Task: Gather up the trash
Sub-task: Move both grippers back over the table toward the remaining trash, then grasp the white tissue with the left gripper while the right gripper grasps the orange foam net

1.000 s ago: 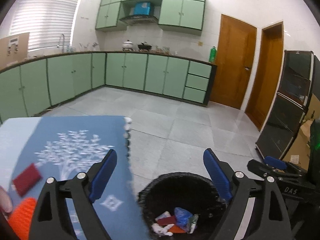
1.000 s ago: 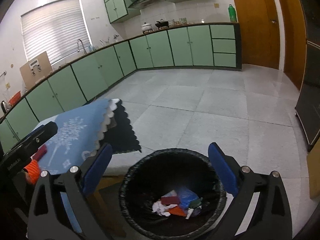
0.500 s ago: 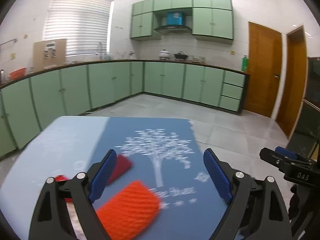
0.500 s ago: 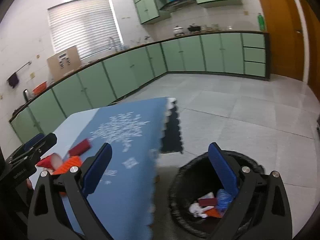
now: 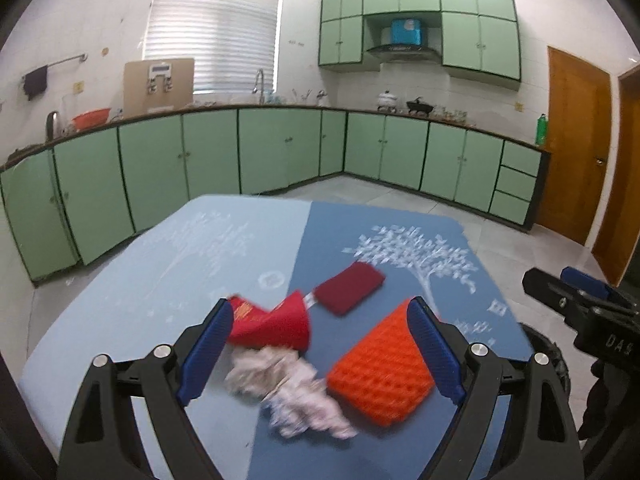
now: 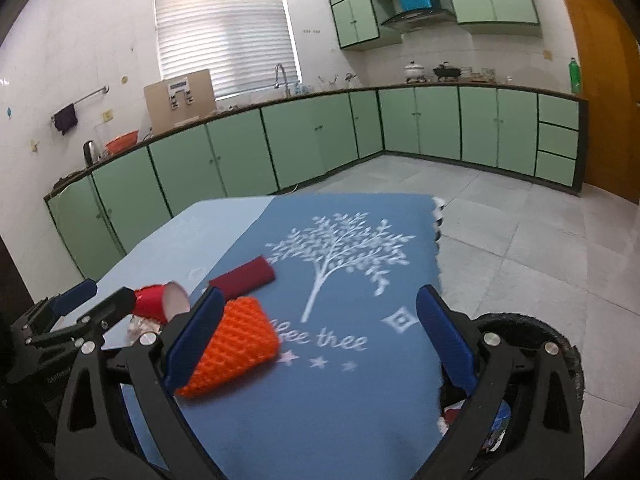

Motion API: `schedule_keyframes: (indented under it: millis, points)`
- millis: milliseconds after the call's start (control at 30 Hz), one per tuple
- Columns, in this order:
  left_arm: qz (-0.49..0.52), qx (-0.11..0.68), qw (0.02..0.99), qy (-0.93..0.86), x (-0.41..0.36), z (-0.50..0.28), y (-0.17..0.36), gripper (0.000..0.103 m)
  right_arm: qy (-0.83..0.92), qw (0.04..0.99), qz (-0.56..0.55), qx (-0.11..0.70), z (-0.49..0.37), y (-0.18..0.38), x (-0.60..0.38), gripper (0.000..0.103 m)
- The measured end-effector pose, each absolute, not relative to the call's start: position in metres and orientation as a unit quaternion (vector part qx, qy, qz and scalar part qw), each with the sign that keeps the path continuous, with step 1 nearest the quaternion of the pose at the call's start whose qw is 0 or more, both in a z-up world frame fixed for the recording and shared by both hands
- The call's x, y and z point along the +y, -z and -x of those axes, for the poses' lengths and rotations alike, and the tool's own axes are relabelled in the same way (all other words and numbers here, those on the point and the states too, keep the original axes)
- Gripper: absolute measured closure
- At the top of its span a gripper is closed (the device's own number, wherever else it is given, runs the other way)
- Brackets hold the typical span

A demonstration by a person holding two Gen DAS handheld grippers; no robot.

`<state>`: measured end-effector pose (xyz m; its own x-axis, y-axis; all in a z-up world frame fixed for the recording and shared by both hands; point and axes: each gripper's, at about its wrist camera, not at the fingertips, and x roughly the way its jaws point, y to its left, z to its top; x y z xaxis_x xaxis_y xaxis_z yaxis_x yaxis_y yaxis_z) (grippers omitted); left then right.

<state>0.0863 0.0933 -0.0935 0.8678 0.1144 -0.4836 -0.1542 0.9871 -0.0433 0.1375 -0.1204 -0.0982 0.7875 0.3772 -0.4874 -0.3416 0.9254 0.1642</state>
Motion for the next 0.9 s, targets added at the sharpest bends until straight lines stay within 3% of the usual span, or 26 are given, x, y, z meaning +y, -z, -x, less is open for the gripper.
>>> schedule_keyframes:
  millis: [433,700,767,900]
  points:
    - [0.054,0.301,0.949,-0.08,0.109,-0.095,0.132,0.028,-0.198,0.937,-0.02,0.286,-0.137,0.117,-0.097,0.009]
    - [0.075,0.333,0.936,-0.078,0.116,-0.103,0.146,0.061,-0.209,0.931,-0.008,0.301,-0.138,0.123,-0.087,0.009]
    - [0.081,0.33,0.937,-0.079,0.118,-0.102,0.146,0.074,-0.212,0.928,-0.003,0.306,-0.137,0.125,-0.082,0.01]
    - [0.078,0.316,0.943,-0.075,0.118,-0.098,0.142,0.088,-0.226,0.92,0.007,0.319,-0.138,0.129,-0.071,0.017]
